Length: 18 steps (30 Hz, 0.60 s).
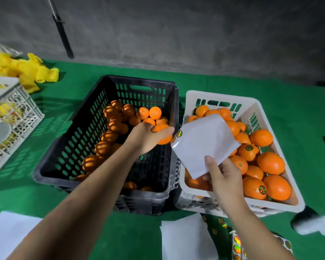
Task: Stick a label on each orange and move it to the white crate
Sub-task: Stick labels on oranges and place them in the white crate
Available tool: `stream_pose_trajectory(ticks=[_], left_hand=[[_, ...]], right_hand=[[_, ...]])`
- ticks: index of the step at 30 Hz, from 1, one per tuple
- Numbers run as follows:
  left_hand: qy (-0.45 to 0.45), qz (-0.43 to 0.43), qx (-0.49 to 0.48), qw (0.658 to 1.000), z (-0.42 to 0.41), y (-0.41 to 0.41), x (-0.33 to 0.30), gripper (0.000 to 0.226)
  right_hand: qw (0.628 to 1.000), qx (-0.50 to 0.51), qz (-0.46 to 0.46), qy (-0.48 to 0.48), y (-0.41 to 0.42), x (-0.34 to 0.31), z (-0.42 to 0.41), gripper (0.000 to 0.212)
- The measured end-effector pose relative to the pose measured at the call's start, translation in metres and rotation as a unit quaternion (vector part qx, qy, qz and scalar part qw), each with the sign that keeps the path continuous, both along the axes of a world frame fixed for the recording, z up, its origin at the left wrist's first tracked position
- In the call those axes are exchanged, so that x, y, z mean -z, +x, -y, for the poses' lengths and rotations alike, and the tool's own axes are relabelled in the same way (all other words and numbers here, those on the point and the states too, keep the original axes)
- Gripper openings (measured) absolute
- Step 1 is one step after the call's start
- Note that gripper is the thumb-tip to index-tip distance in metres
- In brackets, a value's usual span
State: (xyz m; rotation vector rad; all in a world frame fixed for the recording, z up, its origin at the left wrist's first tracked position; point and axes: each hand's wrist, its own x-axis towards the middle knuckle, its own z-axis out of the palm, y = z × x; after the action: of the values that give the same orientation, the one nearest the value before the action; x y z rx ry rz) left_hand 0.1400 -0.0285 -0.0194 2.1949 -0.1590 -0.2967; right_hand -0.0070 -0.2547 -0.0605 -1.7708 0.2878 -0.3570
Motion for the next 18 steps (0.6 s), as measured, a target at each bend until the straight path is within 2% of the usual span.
stream_pose_trajectory(ticks=[3, 5, 7, 9, 12, 15, 17, 18], left_hand=[[-0.2, -0.002, -0.077, 0.977, -0.011, -0.074, -0.027, 0.06], [-0.359, -0.067, -0.061, 0.929, -0.013, -0.116, -0.037, 0.042], [-0.464, -0.139, -0.043, 0.874, -0.007, -0.145, -0.041, 0.056], [-0.492, -0.158, -0.081, 0.852, 0.004, -0.165, -0.043, 0.064], [-0.527, -0.149, -0.128, 0.826, 0.017, -0.183, -0.041, 0.083], [-0.495, -0.103, -0.166, 0.847, 0.02, -0.19, -0.03, 0.082], [-0.446, -0.068, -0.164, 0.877, 0.018, -0.196, -0.026, 0.082], [-0.408, -0.045, -0.16, 0.898, 0.017, -0.199, -0.023, 0.08]], right_hand=[[0.993, 0.017, 0.017, 0.116, -0.012, -0.005, 0.005, 0.021], [0.981, 0.019, 0.027, 0.19, -0.028, -0.008, -0.001, 0.035], [0.972, 0.008, 0.024, 0.233, -0.044, -0.011, -0.016, 0.053], [0.972, 0.001, 0.008, 0.236, -0.057, -0.013, -0.035, 0.061], [0.972, -0.037, -0.048, 0.228, -0.073, -0.013, -0.056, 0.053], [0.979, 0.02, -0.068, 0.19, -0.079, -0.014, -0.058, 0.048], [0.982, 0.142, -0.058, 0.111, -0.079, -0.02, -0.052, 0.072], [0.978, 0.201, -0.013, 0.044, -0.08, -0.026, -0.049, 0.081]])
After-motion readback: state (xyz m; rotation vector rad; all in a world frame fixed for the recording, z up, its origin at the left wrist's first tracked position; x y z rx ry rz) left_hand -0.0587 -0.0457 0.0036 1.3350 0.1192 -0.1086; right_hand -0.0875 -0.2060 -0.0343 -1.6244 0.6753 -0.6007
